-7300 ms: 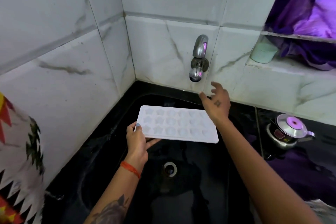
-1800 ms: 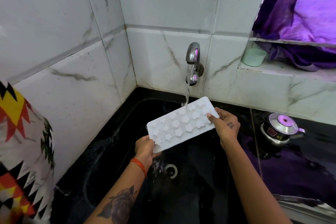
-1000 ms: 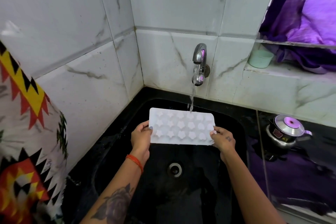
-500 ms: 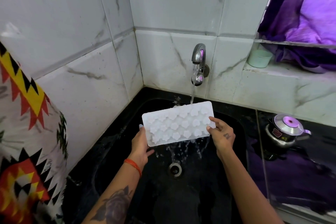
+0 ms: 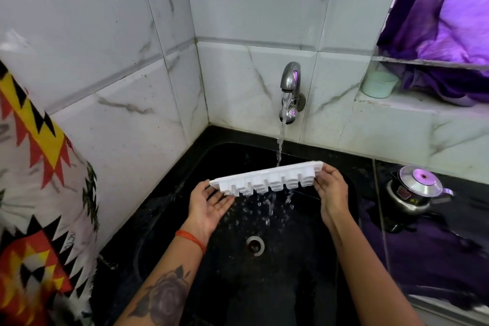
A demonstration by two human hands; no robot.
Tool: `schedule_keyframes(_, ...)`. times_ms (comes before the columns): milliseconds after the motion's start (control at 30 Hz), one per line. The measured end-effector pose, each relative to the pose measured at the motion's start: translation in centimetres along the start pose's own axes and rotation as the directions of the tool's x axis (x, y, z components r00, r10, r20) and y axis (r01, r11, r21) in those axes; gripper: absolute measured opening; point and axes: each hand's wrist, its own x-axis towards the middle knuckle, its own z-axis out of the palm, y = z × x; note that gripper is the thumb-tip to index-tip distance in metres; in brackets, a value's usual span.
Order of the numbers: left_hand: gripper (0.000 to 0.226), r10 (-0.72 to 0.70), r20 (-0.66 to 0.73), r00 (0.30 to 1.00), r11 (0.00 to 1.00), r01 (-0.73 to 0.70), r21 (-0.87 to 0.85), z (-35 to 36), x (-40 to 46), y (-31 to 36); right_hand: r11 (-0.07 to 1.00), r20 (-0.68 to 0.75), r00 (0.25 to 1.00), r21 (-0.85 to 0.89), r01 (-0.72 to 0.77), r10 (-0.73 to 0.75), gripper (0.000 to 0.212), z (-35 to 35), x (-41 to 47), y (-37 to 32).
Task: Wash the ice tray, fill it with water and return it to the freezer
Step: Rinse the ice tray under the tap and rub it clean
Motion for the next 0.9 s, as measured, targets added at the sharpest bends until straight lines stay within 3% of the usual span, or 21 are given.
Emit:
schedule_keyframes(100, 0.015, 0.024, 0.004, 1.000, 1.000, -0.023, -0.013, 0.1, -0.2, -0.2, 0.992, 0.021, 0.997, 0.098, -0.074, 0.072, 0.030, -0.2, -0.3, -0.3)
schedule_keyframes(367, 0.017, 0.069, 0.017, 0.998, 0.997, -0.069, 0.030, -0.2, 0.2, -0.3, 0.951, -0.060, 0.967, 0.210, -0.229, 0.246, 0.042, -1.0, -0.6, -0.6)
schedule_keyframes(633, 0.044, 0.150, 0.000, 0.989, 0.976, -0.148, 0.159, -0.4, -0.2, 0.0, 0.969, 0.029, 0.971, -0.090, -0.232, 0.236, 0.036, -0.8, -0.7, -0.4)
schedule_keyframes(900, 0.048, 0.167, -0.077, 0.983, 0.917, -0.126, 0.379, -0.9, 0.4, 0.1, 0.974, 0.089, 0.977, -0.134, -0.183, 0.196, 0.041, -0.1, -0.9, -0.7)
